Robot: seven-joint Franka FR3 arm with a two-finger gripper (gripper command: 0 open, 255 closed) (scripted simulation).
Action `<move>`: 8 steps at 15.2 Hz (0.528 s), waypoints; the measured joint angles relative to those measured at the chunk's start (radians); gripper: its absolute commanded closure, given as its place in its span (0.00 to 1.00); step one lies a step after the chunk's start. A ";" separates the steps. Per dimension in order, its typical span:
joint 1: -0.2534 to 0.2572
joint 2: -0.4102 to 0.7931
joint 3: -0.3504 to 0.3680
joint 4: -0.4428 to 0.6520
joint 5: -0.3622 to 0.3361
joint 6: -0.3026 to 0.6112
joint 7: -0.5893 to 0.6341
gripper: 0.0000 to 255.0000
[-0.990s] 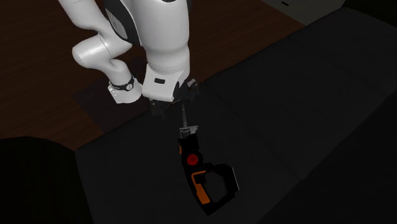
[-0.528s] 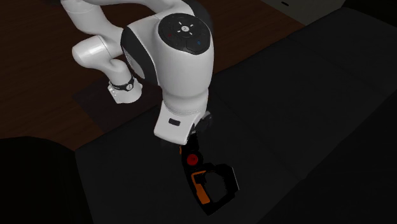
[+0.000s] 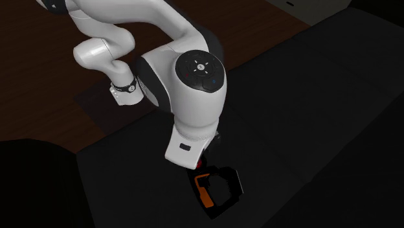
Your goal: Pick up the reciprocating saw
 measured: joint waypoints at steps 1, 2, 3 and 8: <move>-0.001 0.002 0.000 -0.013 0.000 0.016 0.000 0.00; -0.001 0.002 -0.001 -0.020 0.000 0.021 0.000 0.00; -0.001 0.002 -0.001 -0.024 -0.001 0.026 0.001 1.00; -0.001 0.002 -0.001 -0.027 -0.001 0.031 0.002 1.00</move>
